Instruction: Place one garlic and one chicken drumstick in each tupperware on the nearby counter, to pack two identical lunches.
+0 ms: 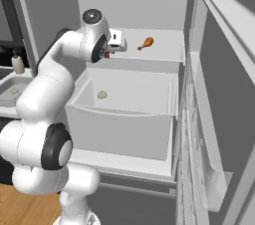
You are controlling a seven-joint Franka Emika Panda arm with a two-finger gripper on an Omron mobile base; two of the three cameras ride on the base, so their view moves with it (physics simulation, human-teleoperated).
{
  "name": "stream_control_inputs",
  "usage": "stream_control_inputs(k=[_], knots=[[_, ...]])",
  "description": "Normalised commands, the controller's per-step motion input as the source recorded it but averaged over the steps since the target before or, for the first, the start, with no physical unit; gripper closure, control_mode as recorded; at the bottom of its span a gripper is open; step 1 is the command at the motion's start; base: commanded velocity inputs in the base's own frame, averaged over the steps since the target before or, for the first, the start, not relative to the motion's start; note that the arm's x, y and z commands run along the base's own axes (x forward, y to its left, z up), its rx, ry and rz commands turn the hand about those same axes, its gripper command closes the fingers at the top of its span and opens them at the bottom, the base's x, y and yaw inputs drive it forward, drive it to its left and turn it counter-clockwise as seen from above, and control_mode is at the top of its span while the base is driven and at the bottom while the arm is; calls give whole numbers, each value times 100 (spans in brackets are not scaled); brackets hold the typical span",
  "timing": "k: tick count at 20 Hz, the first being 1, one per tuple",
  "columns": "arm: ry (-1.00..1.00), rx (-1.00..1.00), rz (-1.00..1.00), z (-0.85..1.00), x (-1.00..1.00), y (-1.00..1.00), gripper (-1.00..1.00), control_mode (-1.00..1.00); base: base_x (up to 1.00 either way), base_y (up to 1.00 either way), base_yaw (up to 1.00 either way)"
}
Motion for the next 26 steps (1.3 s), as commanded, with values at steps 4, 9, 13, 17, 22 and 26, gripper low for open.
stream_control_inputs(k=[4, 9, 13, 17, 22, 26], knots=[[18, 0, 0, 15, -100, 0, 100, -100, 0, 0, 0], [4, -2, 0, -22, -100, 0, 100, -100, 0, 0, 0], [1, -7, 0, -74, -100, 3, 100, -100, 0, 0, 0], [0, -8, 0, -100, -100, 0, 100, -100, 0, 0, 0], [6, -8, 0, -100, -100, 8, 100, -100, 0, 0, 0], [3, -4, 1, -66, -74, 26, 100, 100, -20, 15, 2]])
